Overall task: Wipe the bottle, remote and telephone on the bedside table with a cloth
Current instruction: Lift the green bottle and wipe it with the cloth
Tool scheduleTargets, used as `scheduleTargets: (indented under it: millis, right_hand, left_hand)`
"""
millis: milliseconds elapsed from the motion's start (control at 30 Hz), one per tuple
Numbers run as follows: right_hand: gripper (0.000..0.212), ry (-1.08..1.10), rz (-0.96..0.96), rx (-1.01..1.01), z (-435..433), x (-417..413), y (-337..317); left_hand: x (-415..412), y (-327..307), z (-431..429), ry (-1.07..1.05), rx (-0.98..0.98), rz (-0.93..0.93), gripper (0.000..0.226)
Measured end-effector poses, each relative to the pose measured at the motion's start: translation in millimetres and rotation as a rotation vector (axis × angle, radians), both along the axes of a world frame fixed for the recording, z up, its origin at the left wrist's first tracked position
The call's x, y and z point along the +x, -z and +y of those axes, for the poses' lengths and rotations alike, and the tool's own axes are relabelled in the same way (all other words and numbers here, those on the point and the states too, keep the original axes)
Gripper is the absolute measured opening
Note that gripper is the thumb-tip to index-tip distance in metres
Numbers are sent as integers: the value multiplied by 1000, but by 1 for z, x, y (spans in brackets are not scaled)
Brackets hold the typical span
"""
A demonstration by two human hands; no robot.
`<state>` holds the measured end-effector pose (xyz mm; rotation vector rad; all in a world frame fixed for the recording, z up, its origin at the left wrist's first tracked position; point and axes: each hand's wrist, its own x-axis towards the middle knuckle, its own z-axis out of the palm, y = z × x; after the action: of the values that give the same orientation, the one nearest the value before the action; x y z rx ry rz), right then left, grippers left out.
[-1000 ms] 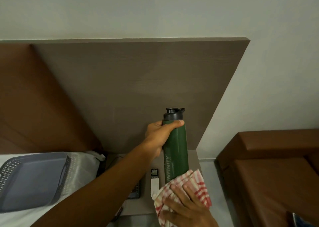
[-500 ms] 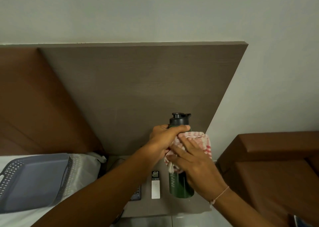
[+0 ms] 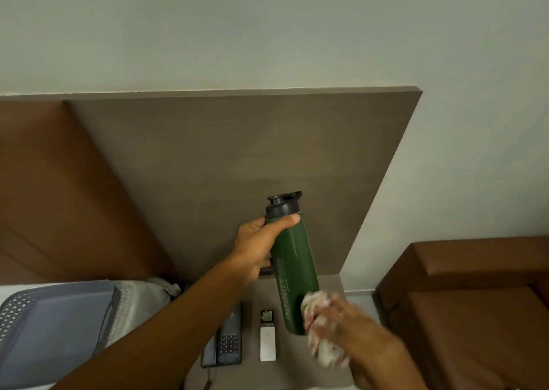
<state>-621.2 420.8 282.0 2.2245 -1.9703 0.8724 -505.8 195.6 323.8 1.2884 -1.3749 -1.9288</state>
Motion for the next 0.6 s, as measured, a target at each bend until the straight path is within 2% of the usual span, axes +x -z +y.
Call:
scheduleTargets:
  millis: [67, 167, 200, 333, 433, 500, 533, 600]
  right_hand:
    - [89, 73, -96, -28, -2, -22, -22]
    - [47, 191, -227, -138, -31, -29, -50]
    - [42, 186, -223, -127, -42, -24, -55]
    - [53, 185, -225, -18, -46, 5, -34]
    - [57, 7, 44, 2, -24, 13, -4]
    - [49, -119, 296, 47, -10, 19, 14]
    - [47, -139, 319, 100, -5, 19, 19]
    - [56, -108, 328, 188, 7, 13, 20]
  left_hand:
    - [0, 0, 3, 38, -10, 11, 34]
    - [-5, 1, 12, 108, -9, 4, 39]
    - [-8, 0, 16, 133, -10, 1, 41]
    - [-8, 0, 15, 142, 1, 31, 48]
    - [1, 1, 1, 89, 25, 59, 54]
    - [7, 0, -8, 61, 33, 80, 52]
    - [9, -1, -12, 55, 28, 92, 52]
    - [11, -5, -18, 51, 10, 92, 55]
